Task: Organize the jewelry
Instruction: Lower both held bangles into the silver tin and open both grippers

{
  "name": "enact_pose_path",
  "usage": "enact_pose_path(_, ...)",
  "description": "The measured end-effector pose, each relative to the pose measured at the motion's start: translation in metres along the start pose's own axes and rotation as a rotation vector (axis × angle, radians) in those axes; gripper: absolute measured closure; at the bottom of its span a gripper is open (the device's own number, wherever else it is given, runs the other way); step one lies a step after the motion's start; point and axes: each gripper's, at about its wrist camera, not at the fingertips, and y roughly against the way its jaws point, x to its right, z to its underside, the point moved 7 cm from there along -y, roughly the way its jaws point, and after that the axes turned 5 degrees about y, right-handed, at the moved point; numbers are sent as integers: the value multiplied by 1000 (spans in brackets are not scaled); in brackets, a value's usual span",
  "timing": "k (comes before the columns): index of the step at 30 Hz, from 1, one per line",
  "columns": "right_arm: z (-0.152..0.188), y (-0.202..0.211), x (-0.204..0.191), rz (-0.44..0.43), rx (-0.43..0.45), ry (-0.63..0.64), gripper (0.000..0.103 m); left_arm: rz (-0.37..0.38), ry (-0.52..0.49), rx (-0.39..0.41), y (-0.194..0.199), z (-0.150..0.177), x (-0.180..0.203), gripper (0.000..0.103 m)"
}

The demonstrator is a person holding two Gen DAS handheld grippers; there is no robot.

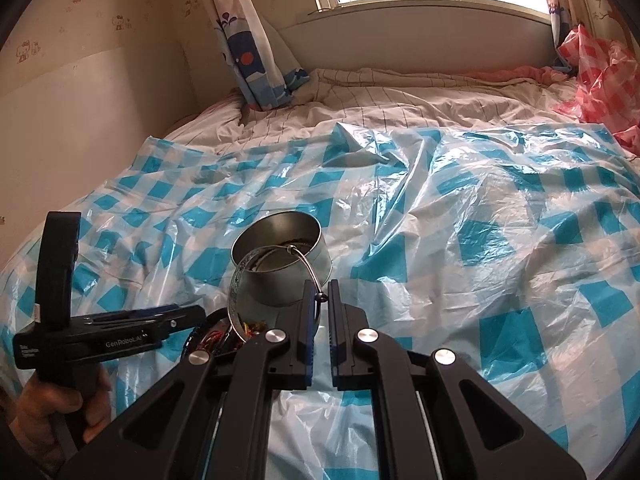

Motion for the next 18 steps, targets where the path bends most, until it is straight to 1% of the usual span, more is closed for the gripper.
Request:
enact_pose_path(4, 1, -1, 0, -5, -8, -1, 96, -25, -17, -63, -16, 9, 0, 44)
enact_pose_path(5, 1, -2, 0, -6, -10, -2, 96, -43, -31, -62, -18, 11, 0, 55)
enact_pose_path(6, 2, -2, 1, -7, -12, -3, 96, -49, -43, -69, -19, 12, 1, 74)
enact_pose_path(7, 2, -2, 1, -7, -13, -4, 96, -35, -40, -77, -20, 13, 2, 83)
enact_pose_path(8, 2, -3, 1, -7, -13, -4, 96, -24, -28, -82, -20, 14, 1, 95)
enact_pose_path(10, 2, -3, 1, -7, -13, -4, 96, -2, -21, -80, -16, 15, 1, 95)
enact_pose_path(12, 1, -3, 1, -8, -13, -4, 96, 13, -17, -62, -9, 13, 3, 96)
enact_pose_path(15, 1, -3, 1, -7, -12, -4, 96, 73, 15, 0, 9, 4, 5, 96)
enact_pose_path(16, 1, -3, 1, -7, -9, -5, 96, 88, 23, 28, 16, 0, 6, 96)
enact_pose_path(18, 1, -2, 2, -8, -2, -5, 96, 110, 43, 61, 24, -6, 6, 96)
